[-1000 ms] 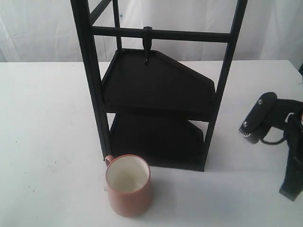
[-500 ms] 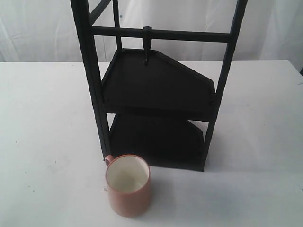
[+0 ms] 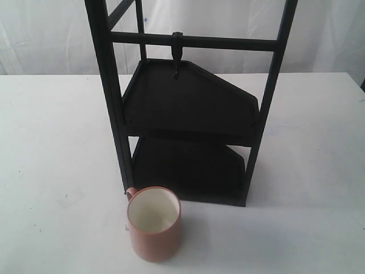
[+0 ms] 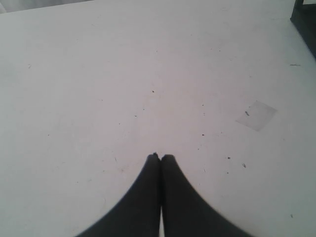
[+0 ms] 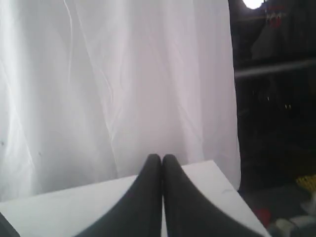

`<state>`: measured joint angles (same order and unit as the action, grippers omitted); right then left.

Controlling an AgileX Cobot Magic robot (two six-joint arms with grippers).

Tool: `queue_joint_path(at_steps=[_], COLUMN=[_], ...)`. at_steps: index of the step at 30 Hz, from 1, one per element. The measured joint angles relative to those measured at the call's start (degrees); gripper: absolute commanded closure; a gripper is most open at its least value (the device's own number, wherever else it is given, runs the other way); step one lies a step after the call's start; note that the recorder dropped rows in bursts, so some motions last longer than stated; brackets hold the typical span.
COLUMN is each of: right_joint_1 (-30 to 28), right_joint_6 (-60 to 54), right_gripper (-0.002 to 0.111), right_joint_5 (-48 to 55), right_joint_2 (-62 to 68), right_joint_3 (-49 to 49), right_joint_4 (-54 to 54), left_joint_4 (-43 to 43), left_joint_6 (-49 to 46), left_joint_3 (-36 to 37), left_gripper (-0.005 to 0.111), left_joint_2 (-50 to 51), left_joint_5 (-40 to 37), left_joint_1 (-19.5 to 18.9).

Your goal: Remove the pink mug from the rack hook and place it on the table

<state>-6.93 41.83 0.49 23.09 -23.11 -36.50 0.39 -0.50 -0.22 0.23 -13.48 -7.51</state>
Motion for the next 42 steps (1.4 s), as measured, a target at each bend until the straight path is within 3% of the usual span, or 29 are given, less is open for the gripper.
queue_joint_path(at_steps=[10, 20, 23, 28, 31, 34, 38, 42], right_joint_1=[0.29, 0.29, 0.29, 0.29, 0.29, 0.29, 2.13, 5.30], right_joint_6=[-0.39, -3.99, -9.62, -29.51, -32.93, -29.81, -24.48, -35.84], right_gripper=[0.108, 0.108, 0.108, 0.108, 0.108, 0.108, 0.108, 0.108], right_joint_5=[2.03, 0.90, -9.75, -33.64, -38.29, -33.68, -17.37, -1.20], right_joint_2=[-19.75, -22.84, -22.84, -22.84, -22.88, -22.98, -22.98, -22.98], right_joint_3=[0.91, 2.38, 5.62, 11.91, 16.08, 20.28, 22.63, 23.00], right_joint_4=[-0.24, 0.01, 6.98, 25.61, 31.35, 31.25, 29.33, 42.13], left_joint_4=[0.00, 0.00, 0.00, 0.00, 0.00, 0.00, 0.00, 0.00], left_joint_6=[0.00, 0.00, 0.00, 0.00, 0.00, 0.00, 0.00, 0.00], left_joint_3=[0.00, 0.00, 0.00, 0.00, 0.00, 0.00, 0.00, 0.00], left_gripper=[0.107, 0.107, 0.107, 0.107, 0.107, 0.107, 0.107, 0.107], left_joint_2=[0.00, 0.00, 0.00, 0.00, 0.00, 0.00, 0.00, 0.00], left_joint_5=[0.00, 0.00, 0.00, 0.00, 0.00, 0.00, 0.00, 0.00], left_joint_1=[0.00, 0.00, 0.00, 0.00, 0.00, 0.00, 0.00, 0.00])
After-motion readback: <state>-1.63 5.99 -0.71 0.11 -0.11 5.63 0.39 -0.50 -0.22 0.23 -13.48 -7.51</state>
